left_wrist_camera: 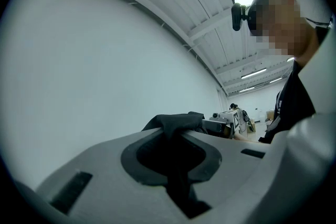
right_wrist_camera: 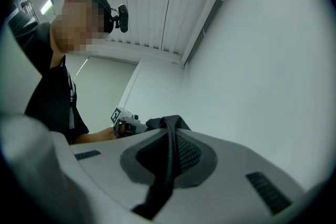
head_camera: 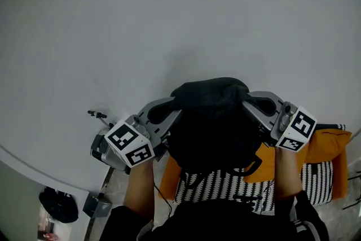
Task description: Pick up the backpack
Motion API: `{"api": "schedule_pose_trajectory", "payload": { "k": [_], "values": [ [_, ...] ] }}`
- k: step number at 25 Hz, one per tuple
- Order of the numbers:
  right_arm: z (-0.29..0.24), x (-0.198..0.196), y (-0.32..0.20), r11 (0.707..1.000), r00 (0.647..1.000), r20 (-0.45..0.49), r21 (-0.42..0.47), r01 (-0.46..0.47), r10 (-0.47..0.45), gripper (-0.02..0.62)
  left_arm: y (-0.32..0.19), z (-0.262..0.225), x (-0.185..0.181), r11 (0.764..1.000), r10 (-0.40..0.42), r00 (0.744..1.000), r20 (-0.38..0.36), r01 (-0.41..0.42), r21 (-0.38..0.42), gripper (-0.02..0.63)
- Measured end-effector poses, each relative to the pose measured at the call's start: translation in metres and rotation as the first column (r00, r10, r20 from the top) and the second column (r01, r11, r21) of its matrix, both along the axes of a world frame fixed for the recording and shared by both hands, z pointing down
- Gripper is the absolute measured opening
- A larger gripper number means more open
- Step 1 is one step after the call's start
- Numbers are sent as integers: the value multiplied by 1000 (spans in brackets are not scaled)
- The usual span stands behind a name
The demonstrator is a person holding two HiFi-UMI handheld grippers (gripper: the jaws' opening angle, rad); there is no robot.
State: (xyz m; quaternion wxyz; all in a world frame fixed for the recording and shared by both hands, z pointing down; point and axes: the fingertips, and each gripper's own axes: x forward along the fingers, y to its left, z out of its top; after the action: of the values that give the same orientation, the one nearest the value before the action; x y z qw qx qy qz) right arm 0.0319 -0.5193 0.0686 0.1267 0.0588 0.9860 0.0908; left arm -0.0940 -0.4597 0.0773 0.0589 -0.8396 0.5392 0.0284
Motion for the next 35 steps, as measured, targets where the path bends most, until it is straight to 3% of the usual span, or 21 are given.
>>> {"api": "schedule_pose_trajectory", "payload": {
  "k": [23,35],
  "values": [
    [-17,3,15,999,999,28,33,34,-35,28,12,-23,1,996,6,1000,3,-7,93,49],
    [-10,5,16,999,1000,11,36,22,-23,28,8,-15,2,995,52,998,-26,-49,89,49]
  ]
}}
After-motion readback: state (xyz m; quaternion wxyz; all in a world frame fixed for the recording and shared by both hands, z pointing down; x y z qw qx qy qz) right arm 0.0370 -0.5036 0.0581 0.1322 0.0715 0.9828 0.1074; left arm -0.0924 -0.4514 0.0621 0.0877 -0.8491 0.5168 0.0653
